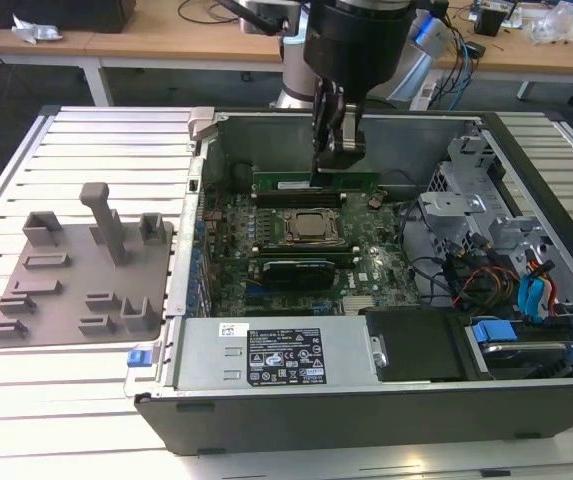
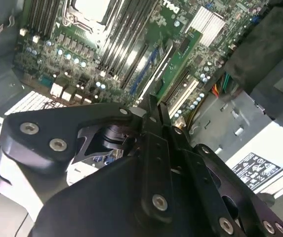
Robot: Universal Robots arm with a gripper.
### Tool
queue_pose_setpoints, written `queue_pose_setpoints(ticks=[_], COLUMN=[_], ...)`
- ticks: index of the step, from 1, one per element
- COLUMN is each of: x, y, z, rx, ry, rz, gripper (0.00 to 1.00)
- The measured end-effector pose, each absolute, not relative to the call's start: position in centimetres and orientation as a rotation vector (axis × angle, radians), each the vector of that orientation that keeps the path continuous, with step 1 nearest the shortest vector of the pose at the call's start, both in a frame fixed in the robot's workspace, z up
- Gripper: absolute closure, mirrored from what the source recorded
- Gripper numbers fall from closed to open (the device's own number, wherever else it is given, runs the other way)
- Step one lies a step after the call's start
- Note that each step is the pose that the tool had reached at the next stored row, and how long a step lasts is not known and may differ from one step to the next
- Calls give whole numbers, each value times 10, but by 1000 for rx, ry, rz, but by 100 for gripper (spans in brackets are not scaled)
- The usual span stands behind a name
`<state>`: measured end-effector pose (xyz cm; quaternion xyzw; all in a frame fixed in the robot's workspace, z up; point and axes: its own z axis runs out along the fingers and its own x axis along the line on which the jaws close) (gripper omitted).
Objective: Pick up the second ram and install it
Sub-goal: 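Pick up the second ram and move it above second insertion slot, then insert the second ram into the second slot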
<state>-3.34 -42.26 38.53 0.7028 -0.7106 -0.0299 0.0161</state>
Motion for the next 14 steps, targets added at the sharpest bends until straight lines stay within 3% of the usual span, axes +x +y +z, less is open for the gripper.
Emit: queue_pose_setpoints(ticks=[4, 14], x=[-21, -20], y=[-419, -419], z=[371, 371], rx=[2185, 2185], ry=[-2209, -2209], rz=[-93, -94], gripper=[87, 87])
